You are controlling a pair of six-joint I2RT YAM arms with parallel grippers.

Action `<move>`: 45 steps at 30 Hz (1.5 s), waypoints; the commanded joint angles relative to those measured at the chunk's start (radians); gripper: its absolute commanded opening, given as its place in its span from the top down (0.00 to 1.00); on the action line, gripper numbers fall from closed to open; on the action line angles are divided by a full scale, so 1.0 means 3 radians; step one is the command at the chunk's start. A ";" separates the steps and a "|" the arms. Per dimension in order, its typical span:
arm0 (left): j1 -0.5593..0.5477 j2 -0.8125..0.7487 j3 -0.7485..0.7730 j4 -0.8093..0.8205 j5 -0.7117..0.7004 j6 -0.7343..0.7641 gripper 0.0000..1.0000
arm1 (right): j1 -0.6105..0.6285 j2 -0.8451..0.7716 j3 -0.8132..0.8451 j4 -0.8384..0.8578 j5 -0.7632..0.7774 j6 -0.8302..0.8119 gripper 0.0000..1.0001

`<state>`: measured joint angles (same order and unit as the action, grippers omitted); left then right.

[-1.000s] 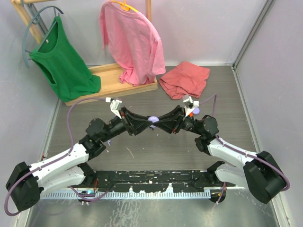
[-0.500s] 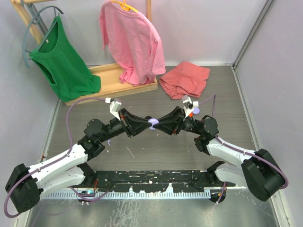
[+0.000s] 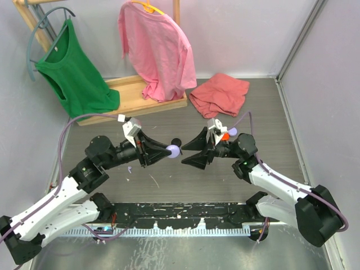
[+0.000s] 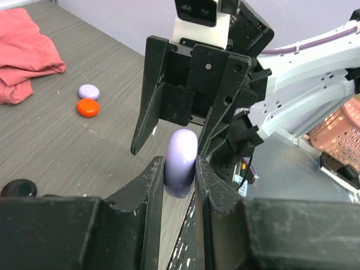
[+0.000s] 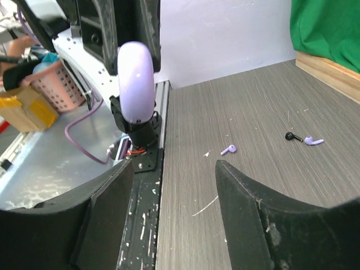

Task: Insert the wireless bluetooth earbuds into the charging case
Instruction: Pick up the charging case at the center of the board.

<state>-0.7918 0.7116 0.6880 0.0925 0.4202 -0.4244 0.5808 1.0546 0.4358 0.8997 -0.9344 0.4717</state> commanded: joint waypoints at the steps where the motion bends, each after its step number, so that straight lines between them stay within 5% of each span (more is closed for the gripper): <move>1: 0.0004 0.0002 0.0403 -0.0807 0.0158 0.0457 0.97 | 0.0012 -0.0154 0.0159 -0.0118 -0.0208 -0.0558 0.34; 8: 0.0001 0.0248 0.0886 -0.1612 0.0337 0.0914 0.97 | 0.0077 -0.0092 0.0382 -0.0361 -0.0351 -0.0767 0.34; 24: -0.0003 0.0782 0.1623 -0.2442 0.0516 0.1580 1.00 | 0.0429 0.0110 0.0776 -0.0978 -0.0174 -0.1001 0.37; 45: -0.0116 0.0989 0.1864 -0.2652 0.0418 0.1736 1.00 | 0.0604 0.0212 0.0895 -0.1230 0.0057 -0.1162 0.52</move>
<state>-0.8135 1.0077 1.2003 -0.7067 0.5461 0.0769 0.7517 1.1202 0.6605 0.4980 -0.9436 0.1375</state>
